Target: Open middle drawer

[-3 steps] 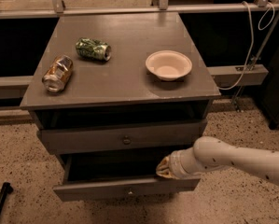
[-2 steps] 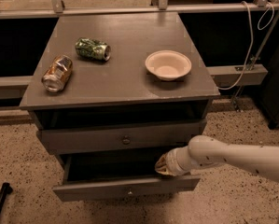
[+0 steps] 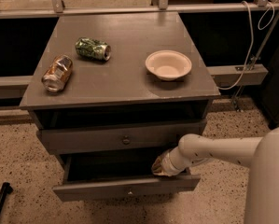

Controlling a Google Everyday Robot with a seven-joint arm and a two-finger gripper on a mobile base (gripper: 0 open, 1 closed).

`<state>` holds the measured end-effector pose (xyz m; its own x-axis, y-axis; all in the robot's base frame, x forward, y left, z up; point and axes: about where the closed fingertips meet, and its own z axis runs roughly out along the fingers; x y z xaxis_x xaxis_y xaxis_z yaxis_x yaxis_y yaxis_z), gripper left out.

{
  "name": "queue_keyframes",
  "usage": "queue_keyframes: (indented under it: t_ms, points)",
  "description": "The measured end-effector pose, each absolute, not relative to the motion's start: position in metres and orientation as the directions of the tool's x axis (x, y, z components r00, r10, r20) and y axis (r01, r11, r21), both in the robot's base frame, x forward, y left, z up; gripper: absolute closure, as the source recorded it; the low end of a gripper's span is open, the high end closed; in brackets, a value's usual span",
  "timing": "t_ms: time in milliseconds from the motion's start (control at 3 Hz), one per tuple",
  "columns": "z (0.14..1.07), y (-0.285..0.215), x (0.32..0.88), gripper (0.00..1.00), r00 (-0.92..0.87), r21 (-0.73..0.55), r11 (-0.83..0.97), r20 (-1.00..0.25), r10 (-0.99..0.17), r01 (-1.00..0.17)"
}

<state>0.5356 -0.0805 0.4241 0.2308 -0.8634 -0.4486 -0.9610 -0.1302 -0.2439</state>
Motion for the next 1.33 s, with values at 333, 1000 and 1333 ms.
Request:
queue_keyframes:
  t_ms: [333, 1000, 1333]
  points:
    - [0.422, -0.085, 0.509, 0.78, 0.233, -0.167, -0.176, -0.442, -0.866, -0.970]
    - [0.437, -0.085, 0.452, 0.79, 0.247, -0.046, -0.260, -0.511, -0.824, -0.964]
    - [0.445, -0.085, 0.442, 0.77, 0.243, -0.068, -0.246, -0.541, -0.805, -0.967]
